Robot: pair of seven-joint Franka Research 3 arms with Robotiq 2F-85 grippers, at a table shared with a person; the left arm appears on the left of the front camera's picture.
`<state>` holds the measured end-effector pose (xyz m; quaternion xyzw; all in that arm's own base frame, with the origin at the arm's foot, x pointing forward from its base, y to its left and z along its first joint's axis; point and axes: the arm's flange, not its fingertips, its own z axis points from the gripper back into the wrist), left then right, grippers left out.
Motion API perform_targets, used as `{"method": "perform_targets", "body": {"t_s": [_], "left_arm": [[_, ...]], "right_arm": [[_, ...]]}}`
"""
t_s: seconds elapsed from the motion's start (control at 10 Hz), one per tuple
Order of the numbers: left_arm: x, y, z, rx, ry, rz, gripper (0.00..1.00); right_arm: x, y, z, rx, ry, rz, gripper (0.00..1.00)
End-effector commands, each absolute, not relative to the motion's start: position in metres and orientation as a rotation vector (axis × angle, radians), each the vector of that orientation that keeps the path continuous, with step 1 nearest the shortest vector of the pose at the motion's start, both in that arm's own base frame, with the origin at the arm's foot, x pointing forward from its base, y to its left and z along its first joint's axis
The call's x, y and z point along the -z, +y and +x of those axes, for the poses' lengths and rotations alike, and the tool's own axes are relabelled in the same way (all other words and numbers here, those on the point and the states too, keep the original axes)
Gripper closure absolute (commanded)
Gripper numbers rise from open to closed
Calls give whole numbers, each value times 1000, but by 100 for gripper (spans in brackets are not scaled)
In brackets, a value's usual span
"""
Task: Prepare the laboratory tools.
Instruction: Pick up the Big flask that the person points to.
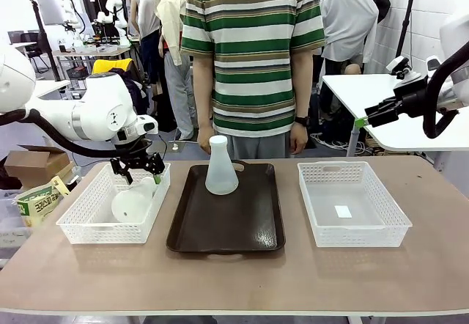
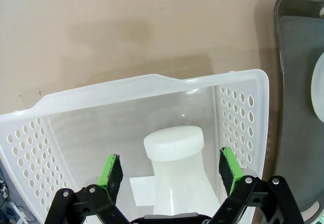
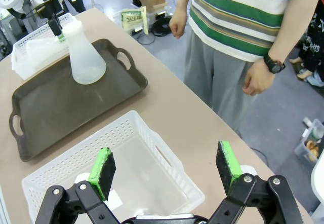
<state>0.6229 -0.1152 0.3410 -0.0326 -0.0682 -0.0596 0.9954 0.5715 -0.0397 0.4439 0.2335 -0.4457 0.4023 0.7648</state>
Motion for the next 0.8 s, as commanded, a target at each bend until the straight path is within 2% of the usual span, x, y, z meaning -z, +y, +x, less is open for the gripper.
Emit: {"method": "perform_targets", "body": {"t_s": [0.0,0.7], "left_arm": [[-340,-119,631,98,-136,-18,0],[-333,-122,632,111,-122,-13,0]], "right_arm": [[-444,-41,570,-876,-957,504,0],[-444,-41,570,-876,-957,504,0]]}}
